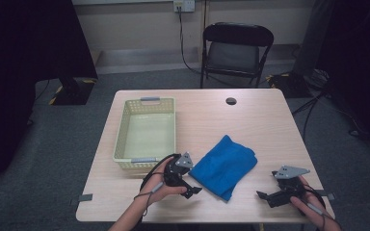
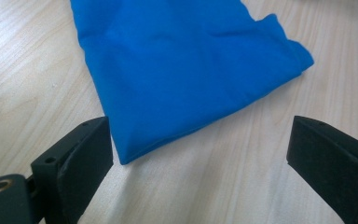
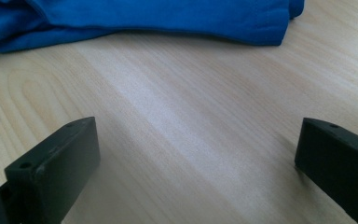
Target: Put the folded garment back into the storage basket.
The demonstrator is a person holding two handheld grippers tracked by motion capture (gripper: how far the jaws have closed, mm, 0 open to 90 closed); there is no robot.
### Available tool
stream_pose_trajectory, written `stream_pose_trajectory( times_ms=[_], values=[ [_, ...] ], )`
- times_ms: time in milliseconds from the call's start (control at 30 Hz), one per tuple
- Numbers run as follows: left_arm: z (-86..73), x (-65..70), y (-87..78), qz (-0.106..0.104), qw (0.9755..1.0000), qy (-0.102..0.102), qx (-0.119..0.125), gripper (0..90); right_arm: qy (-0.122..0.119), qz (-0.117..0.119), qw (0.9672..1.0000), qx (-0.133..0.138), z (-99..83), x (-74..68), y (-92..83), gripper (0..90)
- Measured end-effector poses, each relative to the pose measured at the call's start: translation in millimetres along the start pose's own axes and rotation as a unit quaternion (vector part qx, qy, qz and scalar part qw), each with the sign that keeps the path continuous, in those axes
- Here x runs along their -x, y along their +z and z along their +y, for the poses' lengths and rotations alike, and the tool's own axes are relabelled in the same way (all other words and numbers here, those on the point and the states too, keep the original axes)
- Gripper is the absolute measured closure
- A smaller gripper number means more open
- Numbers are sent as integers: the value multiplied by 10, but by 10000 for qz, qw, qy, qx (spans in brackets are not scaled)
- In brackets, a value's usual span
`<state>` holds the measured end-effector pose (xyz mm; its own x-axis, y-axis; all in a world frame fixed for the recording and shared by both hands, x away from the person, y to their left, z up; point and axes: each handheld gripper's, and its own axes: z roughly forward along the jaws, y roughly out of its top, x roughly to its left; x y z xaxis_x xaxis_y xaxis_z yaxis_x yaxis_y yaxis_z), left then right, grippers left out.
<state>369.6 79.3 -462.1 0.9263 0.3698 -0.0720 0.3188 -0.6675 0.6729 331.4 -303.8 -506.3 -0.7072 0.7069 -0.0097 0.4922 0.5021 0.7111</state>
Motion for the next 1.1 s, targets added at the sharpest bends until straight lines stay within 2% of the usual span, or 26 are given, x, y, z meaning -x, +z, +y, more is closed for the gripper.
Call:
stream_pose_trajectory(
  times_ms=[133,300,433,767,1100],
  values=[
    [75,18,25,-13,10000,43,9,52,2,0,10000,-1,0,0,0,0],
    [136,29,73,-118,9999,-55,97,52,3,0,10000,-1,0,-1,0,0],
    [192,36,142,-121,9999,-11,86,52,-2,0,10000,0,0,0,0,0],
    [295,39,202,-54,9999,33,131,50,-1,0,10000,0,0,0,0,0],
    [382,12,284,44,9998,-81,197,42,-1,0,10000,0,0,0,0,0]
  ],
)
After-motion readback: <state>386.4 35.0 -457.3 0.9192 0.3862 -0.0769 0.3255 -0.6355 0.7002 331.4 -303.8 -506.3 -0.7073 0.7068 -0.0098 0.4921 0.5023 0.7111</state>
